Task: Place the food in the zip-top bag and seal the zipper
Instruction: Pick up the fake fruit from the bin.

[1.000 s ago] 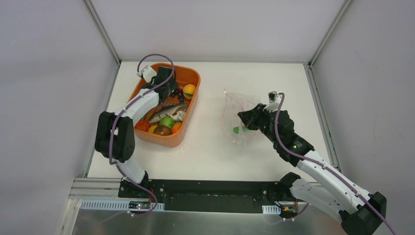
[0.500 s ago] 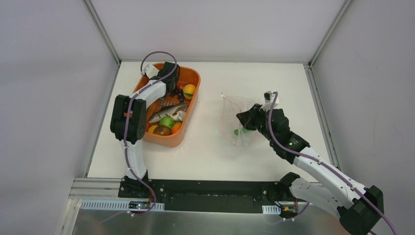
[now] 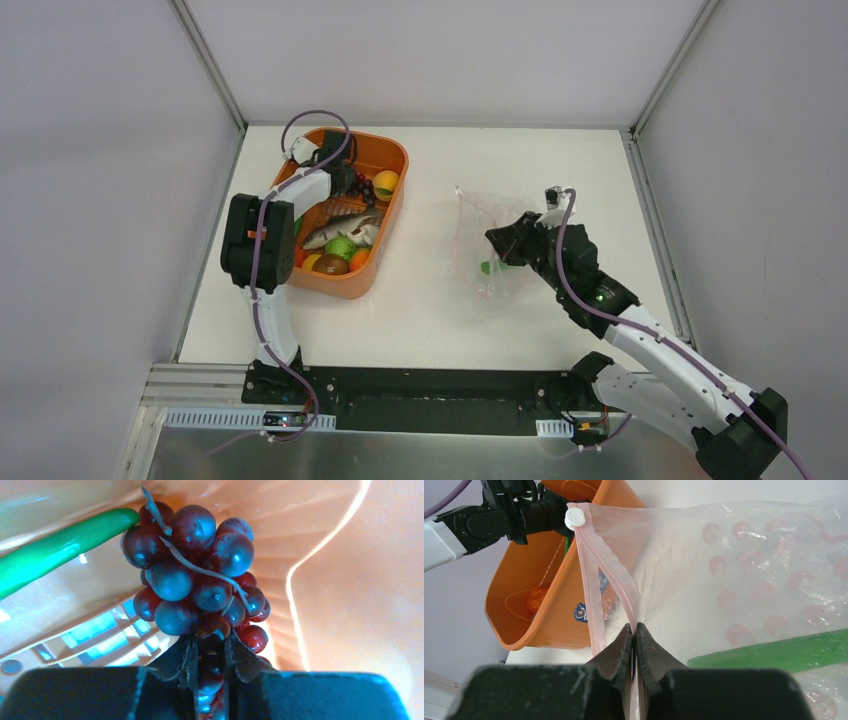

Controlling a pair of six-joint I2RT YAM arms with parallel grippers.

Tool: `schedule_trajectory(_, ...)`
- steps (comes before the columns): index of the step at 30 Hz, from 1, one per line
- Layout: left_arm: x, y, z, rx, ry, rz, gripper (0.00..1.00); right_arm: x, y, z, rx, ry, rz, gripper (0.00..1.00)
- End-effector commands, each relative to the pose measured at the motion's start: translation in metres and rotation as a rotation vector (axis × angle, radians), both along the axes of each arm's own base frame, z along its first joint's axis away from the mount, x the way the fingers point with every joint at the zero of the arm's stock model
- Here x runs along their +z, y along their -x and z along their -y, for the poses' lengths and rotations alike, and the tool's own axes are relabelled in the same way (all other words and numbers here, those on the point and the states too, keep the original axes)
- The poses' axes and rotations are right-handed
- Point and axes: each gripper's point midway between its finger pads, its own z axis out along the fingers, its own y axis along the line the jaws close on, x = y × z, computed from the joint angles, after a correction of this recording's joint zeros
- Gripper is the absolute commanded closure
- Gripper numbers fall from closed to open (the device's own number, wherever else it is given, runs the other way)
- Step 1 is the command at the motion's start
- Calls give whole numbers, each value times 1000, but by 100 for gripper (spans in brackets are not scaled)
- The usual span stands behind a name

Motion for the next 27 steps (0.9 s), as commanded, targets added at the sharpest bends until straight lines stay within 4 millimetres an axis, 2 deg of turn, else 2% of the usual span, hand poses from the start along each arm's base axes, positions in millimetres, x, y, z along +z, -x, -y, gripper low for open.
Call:
schedule_trajectory(1,9,21,10,-115,40,-17,96,24,0,4,-16,-56,58,92)
schedule_trajectory(2,15,23,11,-130,39,-3,100,24,1,3,-15,-63,57,92)
schedule_trajectory(8,65,39,10,-194,-23,96,100,26,6,2,-4,-94,46,92)
schedule_trajectory(14,114,58,20,-295,-75,192,100,26,7,5,-16,-104,49,92)
schedule_trajectory(22,162,88,27,-401,-109,294,100,27,5,4,-19,-106,45,91)
schedule_trajectory(27,193,108,41,-501,-97,380,100,27,4,2,-16,-115,41,91)
